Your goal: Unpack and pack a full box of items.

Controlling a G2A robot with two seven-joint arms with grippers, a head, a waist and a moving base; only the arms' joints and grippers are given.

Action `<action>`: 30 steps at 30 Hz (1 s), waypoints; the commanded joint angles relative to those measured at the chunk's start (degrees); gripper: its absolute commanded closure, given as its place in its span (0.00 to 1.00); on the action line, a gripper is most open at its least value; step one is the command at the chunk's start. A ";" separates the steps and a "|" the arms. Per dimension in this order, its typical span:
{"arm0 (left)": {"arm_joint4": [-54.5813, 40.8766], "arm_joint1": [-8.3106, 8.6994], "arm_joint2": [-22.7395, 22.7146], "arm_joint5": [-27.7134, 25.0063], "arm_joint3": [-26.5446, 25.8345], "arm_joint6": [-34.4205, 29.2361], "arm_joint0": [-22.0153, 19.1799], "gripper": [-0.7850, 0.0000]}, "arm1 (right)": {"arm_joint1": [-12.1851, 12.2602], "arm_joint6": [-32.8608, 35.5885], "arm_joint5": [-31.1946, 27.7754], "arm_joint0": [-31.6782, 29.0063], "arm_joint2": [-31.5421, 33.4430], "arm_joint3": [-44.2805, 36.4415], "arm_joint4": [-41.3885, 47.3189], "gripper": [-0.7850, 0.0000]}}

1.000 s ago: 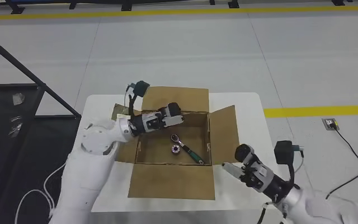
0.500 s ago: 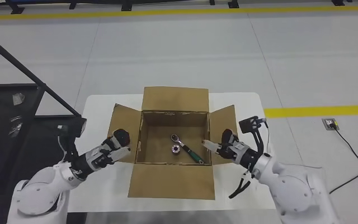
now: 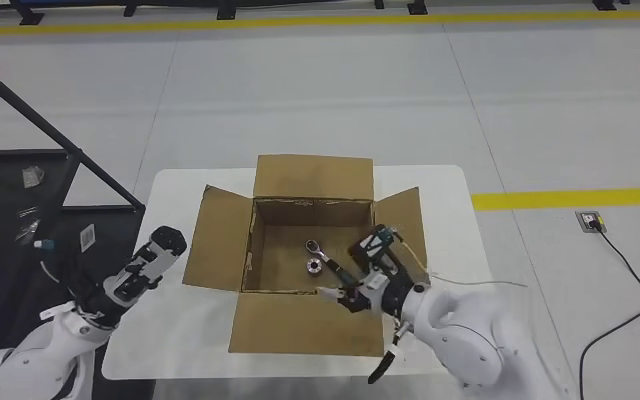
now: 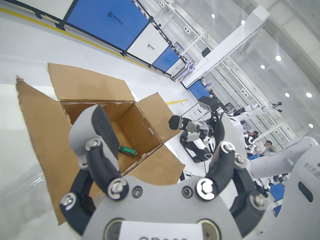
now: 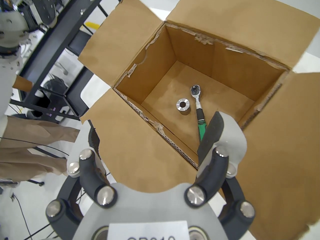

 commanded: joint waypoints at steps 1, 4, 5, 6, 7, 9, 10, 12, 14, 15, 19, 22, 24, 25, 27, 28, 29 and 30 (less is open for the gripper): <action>-0.37 0.12 -0.77 -0.03 0.16 0.65 1.35 0.00 | -1.24 0.15 2.13 5.51 -6.51 4.24 -2.16 0.00; -1.22 0.21 -1.33 -0.42 0.40 1.87 3.32 0.00 | -3.77 -0.87 5.33 13.26 -14.25 11.89 -3.18 0.00; -1.59 0.22 -1.49 -0.53 0.46 2.43 3.89 0.00 | -4.73 -1.13 6.62 15.83 -16.61 14.78 -3.82 0.00; -2.16 0.23 -1.47 -0.54 0.55 2.80 4.46 0.00 | -5.79 -1.58 7.78 18.15 -18.78 17.60 -3.22 0.00; -2.71 0.24 -1.42 -0.44 0.63 3.21 4.94 0.00 | -6.89 -1.73 8.69 20.59 -20.93 20.82 -2.98 0.00; -3.40 0.28 -0.98 -0.52 0.42 3.42 5.67 0.00 | -9.22 -2.21 11.19 25.13 -25.10 27.23 -3.84 0.00; -3.42 0.30 -0.92 -0.63 0.40 3.33 5.75 0.00 | -10.42 -2.58 12.41 26.92 -26.83 30.32 -3.59 0.00; -3.42 0.30 -0.92 -0.63 0.40 3.33 5.75 0.00 | -12.77 -3.03 14.84 30.15 -29.98 36.49 -4.06 0.00; -3.42 0.30 -0.92 -0.63 0.40 3.33 5.75 0.00 | -14.90 -3.31 16.69 32.34 -31.79 41.78 -2.87 0.00; -3.42 0.30 -0.92 -0.63 0.40 3.33 5.75 0.00 | -15.80 -3.29 16.89 33.23 -32.18 43.84 -1.77 0.00; -3.42 0.30 -0.92 -0.63 0.40 3.33 5.75 0.00 | -16.05 -3.19 16.84 33.51 -32.27 44.52 -1.42 0.00; -3.42 0.30 -0.92 -0.63 0.40 3.33 5.75 0.00 | -16.05 -3.19 16.84 33.51 -32.27 44.52 -1.42 0.00; -3.42 0.30 -0.92 -0.63 0.40 3.33 5.75 0.00 | -16.05 -3.19 16.84 33.51 -32.27 44.52 -1.42 0.00; -3.42 0.30 -0.92 -0.63 0.40 3.33 5.75 0.00 | -16.05 -3.19 16.84 33.51 -32.27 44.52 -1.42 0.00; -3.42 0.30 -0.92 -0.63 0.40 3.33 5.75 0.00 | -16.05 -3.19 16.84 33.51 -32.27 44.52 -1.42 0.00; -3.42 0.30 -0.92 -0.63 0.40 3.33 5.75 0.00 | -16.08 -3.31 16.36 33.12 -32.76 44.39 -2.26 0.00; -3.08 0.29 -0.83 -0.26 0.18 3.84 5.81 0.00 | -16.24 -3.01 16.94 32.98 -33.46 44.67 -4.17 0.00; -2.07 0.31 -0.52 0.24 -0.39 4.30 5.93 0.00 | -16.64 -2.15 18.98 33.01 -33.82 45.26 -5.06 0.00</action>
